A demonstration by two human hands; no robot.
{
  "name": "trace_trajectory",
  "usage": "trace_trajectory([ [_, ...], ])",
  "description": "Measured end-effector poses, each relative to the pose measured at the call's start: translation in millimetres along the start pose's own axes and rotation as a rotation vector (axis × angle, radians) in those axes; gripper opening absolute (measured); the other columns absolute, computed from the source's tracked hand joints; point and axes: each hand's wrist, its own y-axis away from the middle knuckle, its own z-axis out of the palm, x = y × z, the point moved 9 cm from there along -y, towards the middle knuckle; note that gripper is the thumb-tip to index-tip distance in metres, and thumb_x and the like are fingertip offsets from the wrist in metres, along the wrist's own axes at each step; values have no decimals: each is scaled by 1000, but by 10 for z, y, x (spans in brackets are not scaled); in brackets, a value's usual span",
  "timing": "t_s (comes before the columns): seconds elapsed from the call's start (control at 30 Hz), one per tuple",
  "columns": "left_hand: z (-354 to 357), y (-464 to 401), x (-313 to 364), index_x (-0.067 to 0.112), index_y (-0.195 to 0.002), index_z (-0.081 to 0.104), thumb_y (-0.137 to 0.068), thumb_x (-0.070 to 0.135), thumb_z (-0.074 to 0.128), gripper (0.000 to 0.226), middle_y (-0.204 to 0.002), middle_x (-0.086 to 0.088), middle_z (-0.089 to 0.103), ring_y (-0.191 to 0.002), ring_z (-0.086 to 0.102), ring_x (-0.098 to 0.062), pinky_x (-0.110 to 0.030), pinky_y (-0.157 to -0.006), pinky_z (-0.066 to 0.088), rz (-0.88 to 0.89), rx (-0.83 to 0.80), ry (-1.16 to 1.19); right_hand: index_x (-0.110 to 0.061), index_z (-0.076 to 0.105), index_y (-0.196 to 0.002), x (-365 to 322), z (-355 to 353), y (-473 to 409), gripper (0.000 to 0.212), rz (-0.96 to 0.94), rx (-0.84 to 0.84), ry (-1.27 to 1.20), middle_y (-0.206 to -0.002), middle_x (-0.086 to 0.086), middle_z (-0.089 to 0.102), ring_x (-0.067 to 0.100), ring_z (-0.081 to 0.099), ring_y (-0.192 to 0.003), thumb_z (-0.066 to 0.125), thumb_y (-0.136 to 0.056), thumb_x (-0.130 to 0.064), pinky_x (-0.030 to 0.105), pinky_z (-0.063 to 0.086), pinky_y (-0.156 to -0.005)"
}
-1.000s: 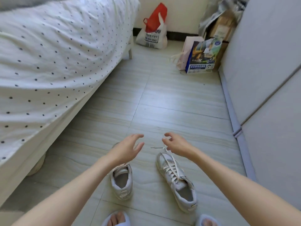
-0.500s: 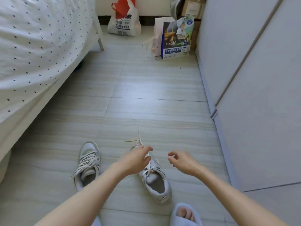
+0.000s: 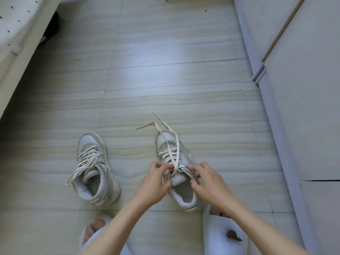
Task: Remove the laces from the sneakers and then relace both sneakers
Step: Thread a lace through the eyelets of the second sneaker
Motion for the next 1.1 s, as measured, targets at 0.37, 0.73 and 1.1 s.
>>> trace_trajectory([
  [0.37,164,100,230,13,-83,67,-84,14,66,2,-103,4,61,-107,50,-13,-26,-95,39,-188,144,581,-31,57,-118,245,104,308,42,86,69,-306,-99,-25,41,-7,51,-82,70,-79,-21,7,39,-71],
  [0.73,271,829,-841,11,-81,51,-93,11,52,12,-57,0,41,-33,35,-10,-21,-47,47,-766,-128,685,-42,50,-105,255,105,300,39,110,62,-361,-100,-22,40,-6,50,-79,66,-80,-17,7,38,-55],
  [1.1,-154,481,-777,6,-118,56,-91,25,55,33,-122,-12,55,-113,52,-27,-33,-90,41,-420,65,-161,-27,65,-102,242,-31,228,15,62,152,-338,-97,-9,54,3,54,-84,61,-87,-28,18,40,-74],
])
